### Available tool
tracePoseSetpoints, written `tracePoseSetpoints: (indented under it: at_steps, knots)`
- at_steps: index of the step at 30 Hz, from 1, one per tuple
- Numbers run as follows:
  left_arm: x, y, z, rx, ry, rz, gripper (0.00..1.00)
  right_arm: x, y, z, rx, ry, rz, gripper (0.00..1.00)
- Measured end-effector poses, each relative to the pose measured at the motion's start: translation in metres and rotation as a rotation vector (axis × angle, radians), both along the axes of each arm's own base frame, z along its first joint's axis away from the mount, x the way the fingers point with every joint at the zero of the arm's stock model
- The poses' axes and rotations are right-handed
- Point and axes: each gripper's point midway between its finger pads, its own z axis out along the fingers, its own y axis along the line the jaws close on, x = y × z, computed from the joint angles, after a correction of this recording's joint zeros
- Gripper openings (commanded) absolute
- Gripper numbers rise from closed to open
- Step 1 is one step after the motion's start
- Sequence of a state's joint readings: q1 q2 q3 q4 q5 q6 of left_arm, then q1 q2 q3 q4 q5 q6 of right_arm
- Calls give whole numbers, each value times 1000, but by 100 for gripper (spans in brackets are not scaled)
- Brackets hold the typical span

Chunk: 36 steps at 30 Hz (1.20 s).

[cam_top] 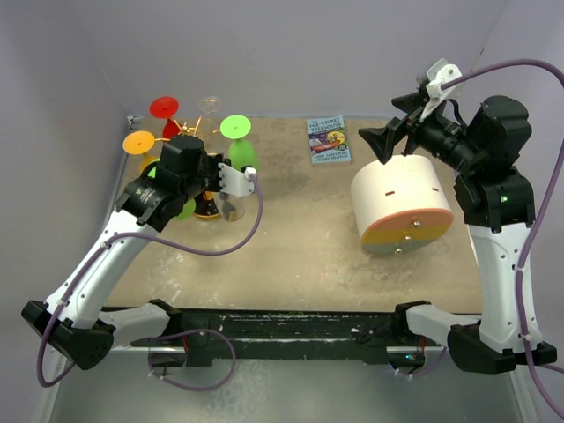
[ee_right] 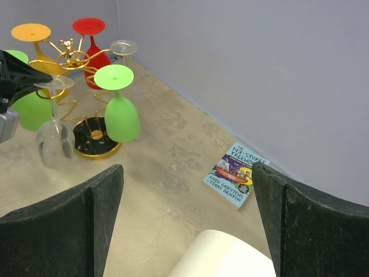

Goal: Place the wine glass upside down on the wine glass rack

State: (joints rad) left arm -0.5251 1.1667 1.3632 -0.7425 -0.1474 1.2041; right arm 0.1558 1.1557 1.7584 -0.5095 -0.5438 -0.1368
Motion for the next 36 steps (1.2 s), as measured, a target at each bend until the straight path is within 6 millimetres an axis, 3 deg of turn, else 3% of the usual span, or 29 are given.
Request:
tracePoseSetpoints:
  at_steps: [11,22,36]
  knots:
    - [-2,-2,-2,-4,9,-13,13,2,-2,-3,-2,8,-5,94]
    - [-6,-3,-2,-23,18,-19,25,0,-3,-3,-1,2,-9,95]
    - [-13,-1,3,-33,12,-26,29,0,-6,-3,1,-5,-15,95]
